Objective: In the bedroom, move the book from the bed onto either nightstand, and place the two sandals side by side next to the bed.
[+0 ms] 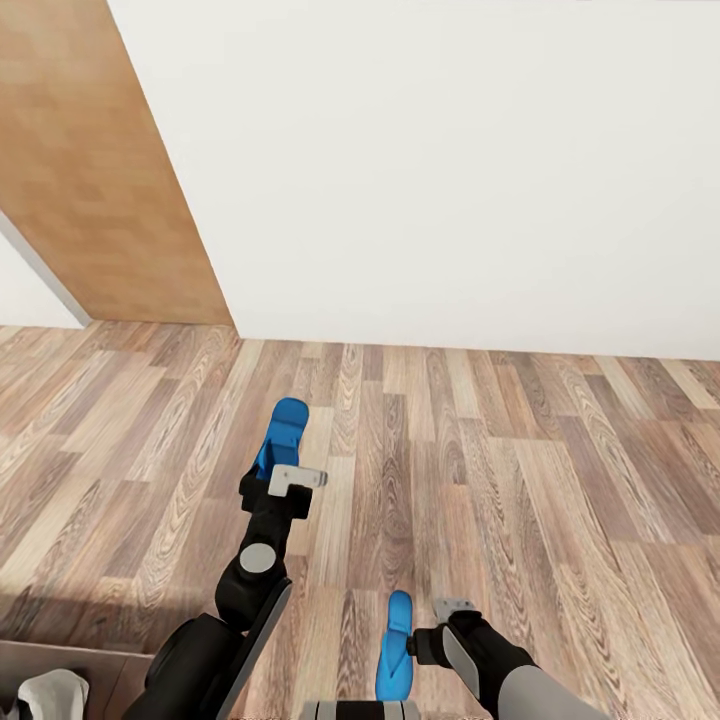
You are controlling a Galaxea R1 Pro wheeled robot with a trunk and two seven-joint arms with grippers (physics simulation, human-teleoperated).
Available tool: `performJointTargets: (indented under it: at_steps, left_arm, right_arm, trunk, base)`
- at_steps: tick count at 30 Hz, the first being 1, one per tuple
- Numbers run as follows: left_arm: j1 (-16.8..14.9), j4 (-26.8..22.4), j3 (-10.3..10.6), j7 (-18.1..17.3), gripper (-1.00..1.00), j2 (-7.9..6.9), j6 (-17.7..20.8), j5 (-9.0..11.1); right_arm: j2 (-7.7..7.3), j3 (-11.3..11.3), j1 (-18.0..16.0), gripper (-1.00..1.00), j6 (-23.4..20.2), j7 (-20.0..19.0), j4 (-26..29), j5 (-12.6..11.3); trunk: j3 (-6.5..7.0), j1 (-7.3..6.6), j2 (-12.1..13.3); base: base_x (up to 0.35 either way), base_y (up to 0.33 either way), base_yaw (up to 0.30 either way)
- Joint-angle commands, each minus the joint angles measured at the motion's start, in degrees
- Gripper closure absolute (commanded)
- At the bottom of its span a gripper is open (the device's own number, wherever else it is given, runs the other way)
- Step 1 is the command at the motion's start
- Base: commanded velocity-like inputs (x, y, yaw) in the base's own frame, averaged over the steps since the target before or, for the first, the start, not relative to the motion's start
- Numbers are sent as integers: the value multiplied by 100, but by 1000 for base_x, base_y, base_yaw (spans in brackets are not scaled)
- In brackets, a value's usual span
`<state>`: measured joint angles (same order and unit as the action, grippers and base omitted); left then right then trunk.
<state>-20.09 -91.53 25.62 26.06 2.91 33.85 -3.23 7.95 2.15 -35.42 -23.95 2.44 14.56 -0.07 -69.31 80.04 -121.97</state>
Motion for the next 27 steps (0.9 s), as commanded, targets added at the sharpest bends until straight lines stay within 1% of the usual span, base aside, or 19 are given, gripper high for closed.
performJointTargets:
  at_steps: [1, 7, 14, 18, 27]
  left_arm:
    - [-4, -5, 6, 16, 100, -1, -13, -29]
    - [-4, -5, -17, 64, 100, -1, -466, -29]
    - [-4, -5, -29, 346, 100, -1, -804, -29]
    - [-4, -5, -33, 422, 100, -1, -861, -29]
    - [-4, -5, -34, 462, 100, -1, -885, -29]
  right_arm:
    - [4, 22, 0, -100, -31, 20, 12, -2]
    - [4, 21, 0, -100, -31, 19, 12, -2]
    - [5, 21, 0, -100, -31, 18, 12, -2]
    - [5, 22, 0, -100, -31, 19, 7, -2]
    - [5, 22, 0, -100, -31, 19, 3, -2]
  trunk:
    - [-13, -1, -2]
    - [-70, -1, -2]
    - [-135, -1, -2]
    - [-173, -1, -2]
    - [-257, -1, -2]
  base:
    - [0, 0, 0]
    - [0, 0, 0]
    - [0, 0, 0]
    - [0, 0, 0]
    - [0, 0, 0]
